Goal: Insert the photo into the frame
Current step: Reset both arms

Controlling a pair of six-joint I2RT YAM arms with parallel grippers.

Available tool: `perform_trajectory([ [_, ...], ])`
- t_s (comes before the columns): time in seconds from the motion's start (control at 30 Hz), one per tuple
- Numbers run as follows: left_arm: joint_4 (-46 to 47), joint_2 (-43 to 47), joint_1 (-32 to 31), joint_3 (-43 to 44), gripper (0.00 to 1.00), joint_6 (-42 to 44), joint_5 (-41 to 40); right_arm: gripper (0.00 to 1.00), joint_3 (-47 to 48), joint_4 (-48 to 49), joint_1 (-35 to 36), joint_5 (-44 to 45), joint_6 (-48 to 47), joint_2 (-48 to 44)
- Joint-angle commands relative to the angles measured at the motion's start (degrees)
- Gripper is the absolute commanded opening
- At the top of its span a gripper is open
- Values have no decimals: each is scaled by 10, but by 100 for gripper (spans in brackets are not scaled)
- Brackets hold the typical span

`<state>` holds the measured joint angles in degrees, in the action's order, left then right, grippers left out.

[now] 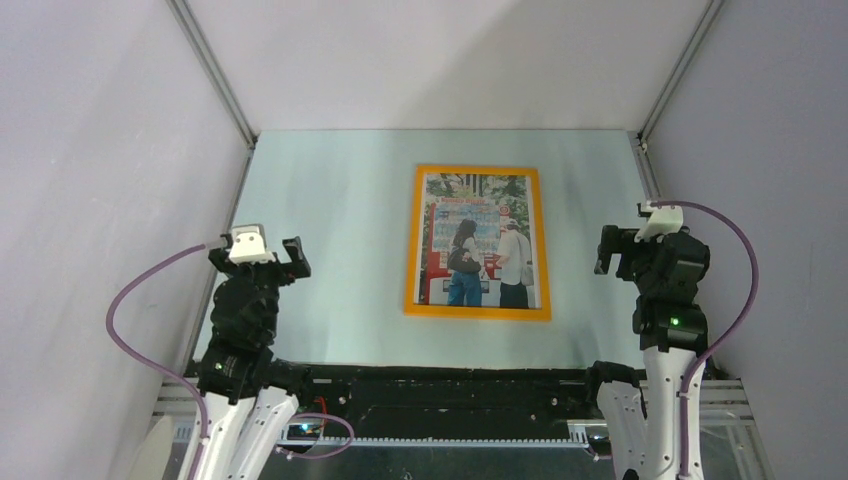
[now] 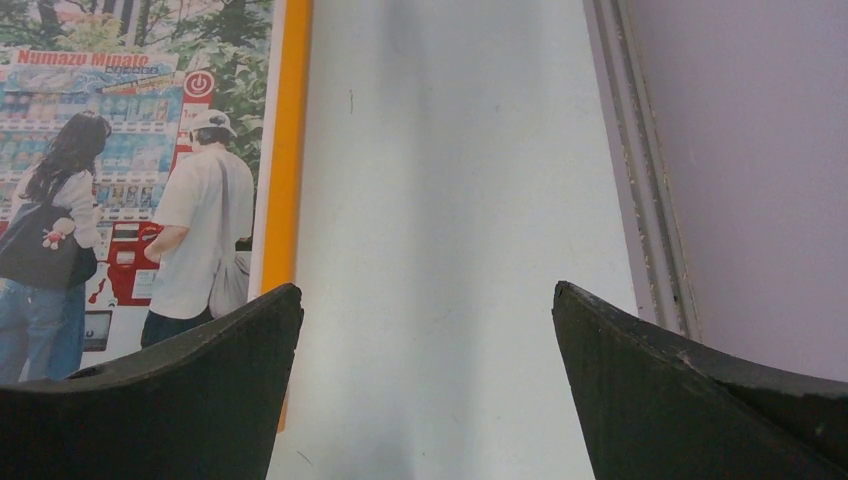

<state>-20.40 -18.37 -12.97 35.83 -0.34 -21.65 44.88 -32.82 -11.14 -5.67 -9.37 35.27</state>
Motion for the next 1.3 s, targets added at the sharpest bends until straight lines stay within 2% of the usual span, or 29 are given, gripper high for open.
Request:
perform_trajectory([
  [0.0,54,-6,7,-28,100,-22,-14,100,0,-2,-3,-12,-18,-13],
  [0.3,88,3,7,-71,100,-32,-3,99,-3,-8,-6,-9,-32,-40],
  [0.97,75,-159,7,37,100,-49,-74,100,-7,-13,-14,-30,-44,-62],
  [1.27,133,-84,9,-27,100,-60,-61,100,-6,-13,-18,-34,-45,-60],
])
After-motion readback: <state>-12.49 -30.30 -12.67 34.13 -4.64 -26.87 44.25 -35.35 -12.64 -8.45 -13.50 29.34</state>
